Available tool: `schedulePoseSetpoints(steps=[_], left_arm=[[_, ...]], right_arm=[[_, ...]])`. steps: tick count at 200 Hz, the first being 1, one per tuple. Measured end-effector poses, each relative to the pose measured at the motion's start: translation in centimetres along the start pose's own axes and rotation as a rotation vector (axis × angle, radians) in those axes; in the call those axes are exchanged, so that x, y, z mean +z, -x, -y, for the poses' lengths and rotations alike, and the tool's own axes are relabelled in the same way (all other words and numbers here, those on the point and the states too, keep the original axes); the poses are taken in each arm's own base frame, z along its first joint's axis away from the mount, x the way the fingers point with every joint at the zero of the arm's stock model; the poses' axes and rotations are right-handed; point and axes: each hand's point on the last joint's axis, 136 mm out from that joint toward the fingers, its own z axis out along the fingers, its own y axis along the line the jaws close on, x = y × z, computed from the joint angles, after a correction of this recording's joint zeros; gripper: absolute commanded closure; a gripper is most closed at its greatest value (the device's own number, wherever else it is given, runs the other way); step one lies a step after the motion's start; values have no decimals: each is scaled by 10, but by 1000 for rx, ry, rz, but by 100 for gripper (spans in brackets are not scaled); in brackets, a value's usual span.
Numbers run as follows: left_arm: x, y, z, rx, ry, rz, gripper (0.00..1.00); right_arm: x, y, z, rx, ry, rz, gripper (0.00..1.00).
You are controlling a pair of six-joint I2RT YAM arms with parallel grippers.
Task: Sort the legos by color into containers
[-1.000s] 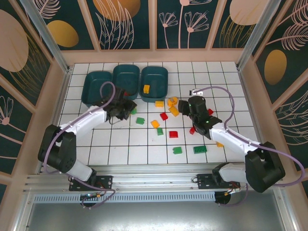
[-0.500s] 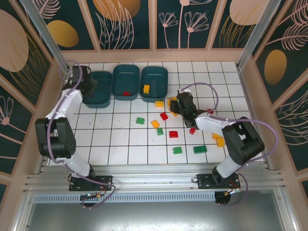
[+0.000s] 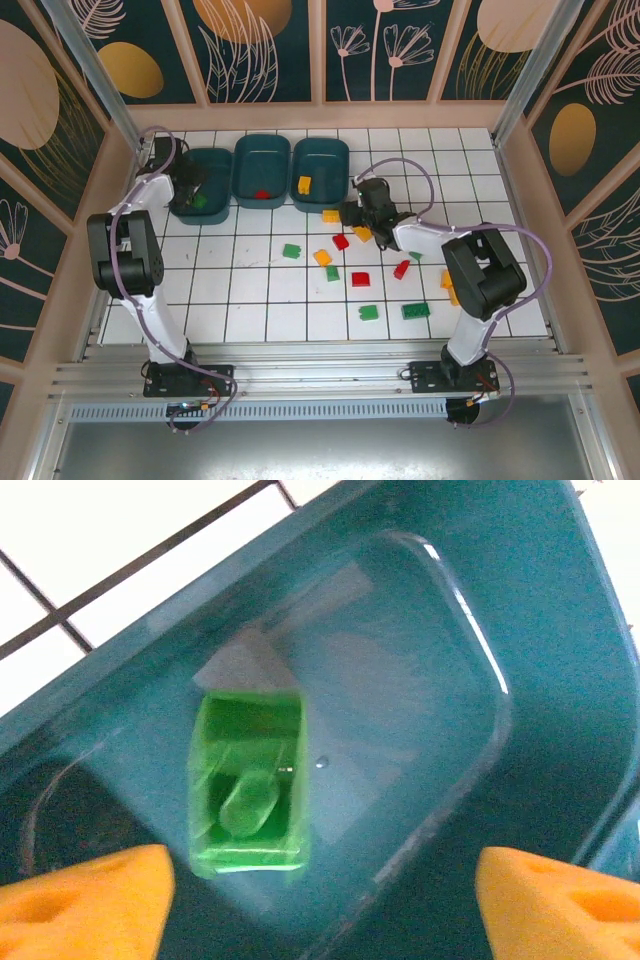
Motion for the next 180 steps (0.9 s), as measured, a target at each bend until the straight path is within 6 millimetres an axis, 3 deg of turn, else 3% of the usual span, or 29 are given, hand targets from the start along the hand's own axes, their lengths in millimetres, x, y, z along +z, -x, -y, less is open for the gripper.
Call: schedulePoseSetpoints(steps=[29,56,93,147,180], left_arm=[[-18,3,12,18,-55,9,2],[-54,2,27,32,-167,28,2],[-100,-23,23,51,-306,14,1],[-105,-79,-21,68,-323,-108,2],[-115,-89,-26,80,-349,-126,2]], right_arm=[[0,4,5,-12,-4,-3,17],[3,2,3,-41,20,-25,16],[21,-7,-1,-90,37,-78,15],[50,-17,13,-132,15,-138,18],[55,-27,17,-129,41,-170,19]])
